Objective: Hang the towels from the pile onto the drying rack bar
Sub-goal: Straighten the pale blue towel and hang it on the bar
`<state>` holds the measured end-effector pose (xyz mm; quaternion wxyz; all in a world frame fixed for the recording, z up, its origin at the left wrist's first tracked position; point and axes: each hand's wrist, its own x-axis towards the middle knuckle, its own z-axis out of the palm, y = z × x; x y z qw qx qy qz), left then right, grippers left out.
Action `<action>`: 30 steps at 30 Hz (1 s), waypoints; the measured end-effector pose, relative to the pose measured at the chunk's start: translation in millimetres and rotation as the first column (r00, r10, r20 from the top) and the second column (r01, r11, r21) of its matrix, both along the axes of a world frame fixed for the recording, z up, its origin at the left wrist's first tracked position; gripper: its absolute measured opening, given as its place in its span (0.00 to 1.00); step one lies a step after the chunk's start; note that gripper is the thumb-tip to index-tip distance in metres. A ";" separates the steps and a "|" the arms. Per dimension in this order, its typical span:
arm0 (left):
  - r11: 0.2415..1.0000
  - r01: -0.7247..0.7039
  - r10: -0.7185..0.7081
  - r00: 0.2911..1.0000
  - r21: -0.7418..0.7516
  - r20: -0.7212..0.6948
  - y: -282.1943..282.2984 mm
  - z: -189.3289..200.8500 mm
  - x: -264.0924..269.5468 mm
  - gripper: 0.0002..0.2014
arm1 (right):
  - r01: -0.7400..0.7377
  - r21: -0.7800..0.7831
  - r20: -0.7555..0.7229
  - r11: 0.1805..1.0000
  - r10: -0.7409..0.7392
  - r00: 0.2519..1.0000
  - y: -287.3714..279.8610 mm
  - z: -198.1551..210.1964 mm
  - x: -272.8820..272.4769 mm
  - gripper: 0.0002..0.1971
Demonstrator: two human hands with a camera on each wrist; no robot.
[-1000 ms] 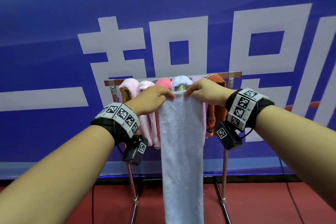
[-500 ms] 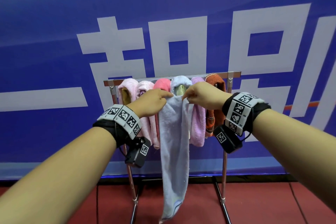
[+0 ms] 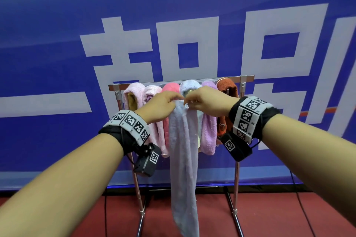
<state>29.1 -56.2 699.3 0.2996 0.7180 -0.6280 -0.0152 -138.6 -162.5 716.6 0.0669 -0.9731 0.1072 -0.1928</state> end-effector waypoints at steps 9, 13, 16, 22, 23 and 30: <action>0.975 0.040 -0.077 0.983 -0.220 -0.164 -2.8 -0.6 -3.6 0.07 | -0.003 0.007 0.147 1.000 0.001 0.989 -2.6 -9.5 2.8 0.12; 0.974 0.015 -0.067 0.972 -0.226 -0.227 -0.4 1.1 -10.3 0.07 | 0.023 0.047 0.172 0.999 -0.031 0.985 -1.3 -10.8 5.7 0.08; 0.975 0.014 -0.091 0.937 -0.223 -0.338 3.5 1.7 -12.7 0.06 | 0.045 0.030 0.145 0.999 -0.049 0.988 -3.0 -12.6 6.6 0.08; 0.983 -0.006 -0.075 0.900 -0.184 -0.430 6.3 3.2 -15.0 0.03 | 0.058 -0.026 0.147 0.998 -0.054 0.988 -2.7 -14.9 5.9 0.10; 0.984 -0.007 -0.072 0.897 -0.176 -0.436 6.8 3.5 -14.8 0.03 | 0.066 -0.033 0.152 0.997 -0.061 0.987 -2.4 -15.5 5.6 0.10; 0.990 0.001 -0.067 0.883 -0.141 -0.465 9.5 3.8 -16.0 0.08 | 0.109 -0.049 0.197 0.993 -0.097 0.976 -1.8 -18.1 4.0 0.10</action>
